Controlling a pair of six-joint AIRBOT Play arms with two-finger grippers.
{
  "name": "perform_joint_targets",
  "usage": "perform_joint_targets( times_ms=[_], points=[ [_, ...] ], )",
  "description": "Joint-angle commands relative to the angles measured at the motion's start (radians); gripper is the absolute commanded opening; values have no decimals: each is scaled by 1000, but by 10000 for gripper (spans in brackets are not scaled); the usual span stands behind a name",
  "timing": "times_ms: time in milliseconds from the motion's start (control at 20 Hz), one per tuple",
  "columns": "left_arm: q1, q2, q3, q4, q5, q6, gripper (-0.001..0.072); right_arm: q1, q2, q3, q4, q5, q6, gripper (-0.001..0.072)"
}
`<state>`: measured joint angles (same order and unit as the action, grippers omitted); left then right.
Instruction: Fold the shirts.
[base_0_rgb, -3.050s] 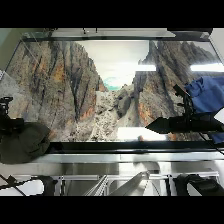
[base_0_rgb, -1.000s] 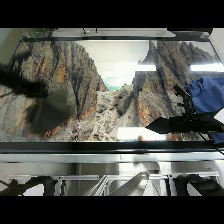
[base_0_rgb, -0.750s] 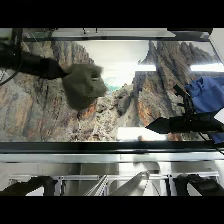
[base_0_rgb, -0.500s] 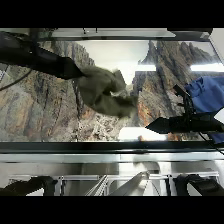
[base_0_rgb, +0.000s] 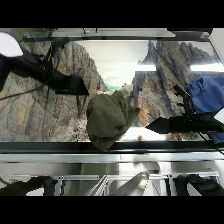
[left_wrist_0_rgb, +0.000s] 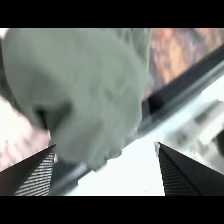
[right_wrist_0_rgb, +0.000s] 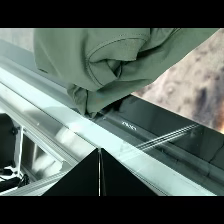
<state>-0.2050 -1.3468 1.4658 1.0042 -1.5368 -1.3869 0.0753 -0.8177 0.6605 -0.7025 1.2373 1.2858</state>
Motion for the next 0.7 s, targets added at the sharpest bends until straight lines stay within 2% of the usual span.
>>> perform_joint_targets(
  times_ms=[0, 150, 300, 450, 550, 600, 650],
  points=[
    [6, 103, -254, -5, -5, -8, 714, 1, 1, 0, 0, 1, 0, 11],
    [-77, 224, -549, -3, 146, -12, 714, 1, 1, 0, 0, -3, 0, 11],
    [-171, 305, -782, -3, 402, -82, 713, 1, 1, 0, 0, -30, 0, 11],
    [-212, 324, -896, -14, 597, -122, 696, 1, -8, -1, -4, -63, 0, 12],
    [-213, 301, -906, -24, 640, -125, 696, 1, -41, -1, -27, -130, 1, 33],
    [-212, 283, -906, -49, 659, -124, 696, 1, -68, -1, -27, -165, 2, 187],
    [-213, 256, -901, -71, 678, -121, 696, 1, -101, -1, -27, -204, 28, 446]
  ],
)
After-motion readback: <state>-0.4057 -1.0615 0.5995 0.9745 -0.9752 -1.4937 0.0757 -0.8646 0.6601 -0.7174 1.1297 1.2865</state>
